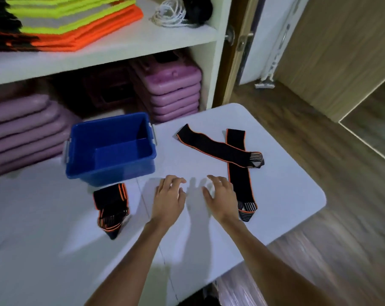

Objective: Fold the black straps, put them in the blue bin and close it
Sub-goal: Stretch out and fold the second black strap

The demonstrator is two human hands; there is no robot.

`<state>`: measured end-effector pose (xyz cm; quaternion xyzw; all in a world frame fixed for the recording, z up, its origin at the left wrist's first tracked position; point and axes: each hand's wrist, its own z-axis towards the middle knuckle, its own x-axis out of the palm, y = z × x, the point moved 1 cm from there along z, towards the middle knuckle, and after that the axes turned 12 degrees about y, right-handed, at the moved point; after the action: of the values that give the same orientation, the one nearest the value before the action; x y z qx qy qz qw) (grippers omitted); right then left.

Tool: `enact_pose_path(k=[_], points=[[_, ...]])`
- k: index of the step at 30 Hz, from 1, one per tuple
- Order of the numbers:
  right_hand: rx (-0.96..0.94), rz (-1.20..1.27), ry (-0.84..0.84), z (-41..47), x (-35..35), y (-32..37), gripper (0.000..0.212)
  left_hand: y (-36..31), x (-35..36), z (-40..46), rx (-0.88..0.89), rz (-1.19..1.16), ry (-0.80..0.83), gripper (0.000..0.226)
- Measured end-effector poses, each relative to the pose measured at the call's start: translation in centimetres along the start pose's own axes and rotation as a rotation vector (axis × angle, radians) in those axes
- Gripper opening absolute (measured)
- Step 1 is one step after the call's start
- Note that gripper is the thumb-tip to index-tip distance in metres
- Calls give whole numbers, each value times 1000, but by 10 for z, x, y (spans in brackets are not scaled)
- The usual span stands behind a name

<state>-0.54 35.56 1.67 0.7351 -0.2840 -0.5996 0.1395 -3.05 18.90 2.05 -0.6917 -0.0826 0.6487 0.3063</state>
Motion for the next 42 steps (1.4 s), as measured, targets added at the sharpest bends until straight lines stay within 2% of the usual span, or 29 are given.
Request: enact_pose_path(k=[5,11,16,21,24,26,27,29,31,33,38,42], points=[[97,-19,-79,10,-39,-52,42,-57,40,43,140,45,175,31],[207,22,-94,34,-73,-103,42,-106,88,84,233,91,346,38],[242,20,-53,62,-94,-130,43,-126,115,118,255,144,357,43],[229,-113,73,87,-95,-150,51,-118,133,152,160,229,479,59],[196,-251,44,88,-89,-157,39,-113,137,153,168,215,476,54],[117,-304,-10,82,-86,-155,26,-109,135,149,174,149,359,41],[45,-308,-32,78,-85,-152,21,-106,133,148,129,102,260,33],[-131,-322,-52,66,-79,-145,16,-95,127,151,-111,-7,70,25],[-238,-323,-62,53,-68,-140,17,-81,121,163,-431,-125,-7,32],[-231,-260,-72,42,-59,-139,20,-70,114,183,-620,-248,-17,44],[-239,-226,-73,27,-42,-143,22,-61,101,221,-803,-420,-22,63],[-268,-230,-88,15,-41,-146,19,-61,97,221,-851,-563,-40,57]])
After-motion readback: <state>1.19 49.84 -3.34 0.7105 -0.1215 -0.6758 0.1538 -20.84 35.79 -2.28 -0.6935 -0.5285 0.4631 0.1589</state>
